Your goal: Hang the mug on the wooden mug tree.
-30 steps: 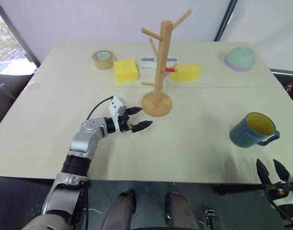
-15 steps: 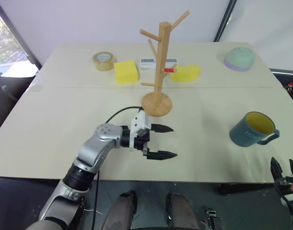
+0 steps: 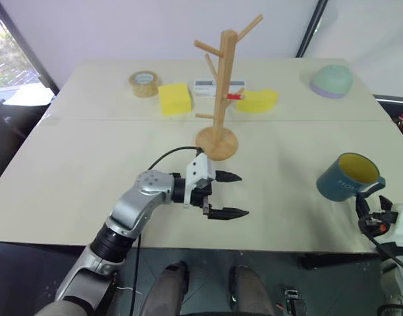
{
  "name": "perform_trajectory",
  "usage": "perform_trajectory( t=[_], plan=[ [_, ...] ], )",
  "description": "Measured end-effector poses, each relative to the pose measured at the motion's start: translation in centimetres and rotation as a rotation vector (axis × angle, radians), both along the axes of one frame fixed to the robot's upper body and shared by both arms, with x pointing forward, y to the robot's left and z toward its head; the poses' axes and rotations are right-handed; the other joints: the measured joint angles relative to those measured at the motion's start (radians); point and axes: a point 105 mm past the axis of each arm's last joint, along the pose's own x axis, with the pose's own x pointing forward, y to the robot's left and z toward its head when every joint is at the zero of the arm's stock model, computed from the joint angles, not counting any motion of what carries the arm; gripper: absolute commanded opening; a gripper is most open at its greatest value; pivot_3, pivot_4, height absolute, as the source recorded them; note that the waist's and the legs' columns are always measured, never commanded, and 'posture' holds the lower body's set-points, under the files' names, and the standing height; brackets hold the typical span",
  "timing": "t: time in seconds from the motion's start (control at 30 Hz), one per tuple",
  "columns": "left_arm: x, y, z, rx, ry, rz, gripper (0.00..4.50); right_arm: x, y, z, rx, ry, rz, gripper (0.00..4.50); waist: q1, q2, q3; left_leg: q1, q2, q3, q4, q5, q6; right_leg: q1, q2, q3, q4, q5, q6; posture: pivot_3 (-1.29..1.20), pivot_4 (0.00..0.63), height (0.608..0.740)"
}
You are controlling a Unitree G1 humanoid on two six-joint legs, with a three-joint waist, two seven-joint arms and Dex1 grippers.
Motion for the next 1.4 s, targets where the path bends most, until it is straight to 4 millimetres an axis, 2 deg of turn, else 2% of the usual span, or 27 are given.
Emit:
perform_trajectory(
  t=[0.23, 0.57, 0.63, 0.77, 0.97, 1.1, 1.27, 1.33, 1.4],
  plan=[
    [0.2, 0.1, 0.0, 0.000, -0.001, 0.019, 4.50, 0.6, -0.3, -0.1, 0.013, 0.003, -0.013, 2.36, -0.002, 0.000, 0.000, 0.000, 0.000, 0.000, 0.000, 0.000, 0.000, 0.000, 0.000, 0.000, 0.001, 0.000, 0.000, 0.00, 0.150, 0.740],
    [0.2, 0.1, 0.1, -0.002, -0.006, 0.026, 4.50, 3.0, -1.7, -0.5, 0.034, 0.026, -0.004, 2.36, -0.002, 0.000, 0.000, 0.001, -0.001, 0.001, 0.001, 0.000, 0.000, 0.000, 0.001, 0.000, 0.001, 0.000, 0.000, 0.00, 0.150, 0.740],
    [0.3, 0.2, 0.2, -0.004, -0.012, 0.033, 4.50, 3.7, -2.0, -0.5, 0.046, 0.023, 0.001, 1.84, -0.003, 0.000, 0.000, 0.001, -0.001, 0.001, 0.001, 0.000, 0.000, 0.001, 0.000, 0.000, 0.001, 0.000, 0.000, 0.00, 0.150, 0.740],
    [0.1, 0.3, 0.6, -0.006, -0.029, 0.041, 4.50, 4.4, -1.9, -0.5, 0.059, 0.016, 0.026, 0.01, -0.001, 0.000, 0.000, 0.001, -0.001, 0.001, 0.001, 0.000, 0.000, 0.001, 0.001, 0.000, 0.001, 0.000, 0.000, 0.00, 0.150, 0.740],
    [0.6, 0.8, 0.5, -0.001, -0.028, 0.083, 4.50, 4.6, -1.3, -0.1, 0.032, 0.025, 0.080, 0.01, -0.001, 0.000, 0.000, 0.001, -0.001, 0.001, 0.001, 0.000, 0.000, 0.001, 0.001, 0.000, 0.001, 0.000, 0.001, 0.00, 0.150, 0.740],
    [2.0, 2.2, 0.8, -0.012, -0.044, 0.159, 4.50, 5.2, 1.1, 2.7, -0.127, 0.033, 0.220, 0.01, -0.008, 0.001, 0.000, 0.002, -0.001, 0.001, 0.001, 0.000, 0.000, 0.001, 0.001, 0.000, 0.002, 0.000, 0.001, 0.00, 0.150, 0.740],
    [5.3, 6.0, 0.9, -0.002, -0.056, 0.325, 4.50, 7.6, 8.7, 10.7, -0.404, -0.049, 0.567, 0.01, -0.028, 0.001, 0.001, 0.003, 0.001, 0.001, 0.002, 0.000, 0.000, 0.001, 0.003, 0.001, 0.002, 0.000, 0.003, 0.00, 0.150, 0.740],
    [6.1, 7.2, 1.7, -0.028, -0.079, 0.365, 4.50, 8.7, 12.6, 14.3, -0.486, -0.094, 0.709, 0.01, -0.028, -0.001, 0.002, 0.003, 0.004, 0.000, 0.002, 0.000, 0.000, 0.001, 0.005, 0.000, 0.002, 0.001, 0.003, 0.00, 0.150, 0.740],
    [6.6, 8.0, 3.0, -0.065, -0.109, 0.390, 4.50, 9.1, 15.8, 16.9, -0.560, -0.129, 0.821, 0.01, -0.021, -0.002, 0.002, 0.002, 0.008, 0.000, 0.002, 0.000, 0.000, 0.001, 0.007, -0.001, 0.001, 0.001, 0.002, 0.00, 0.150, 0.740]
  ],
)
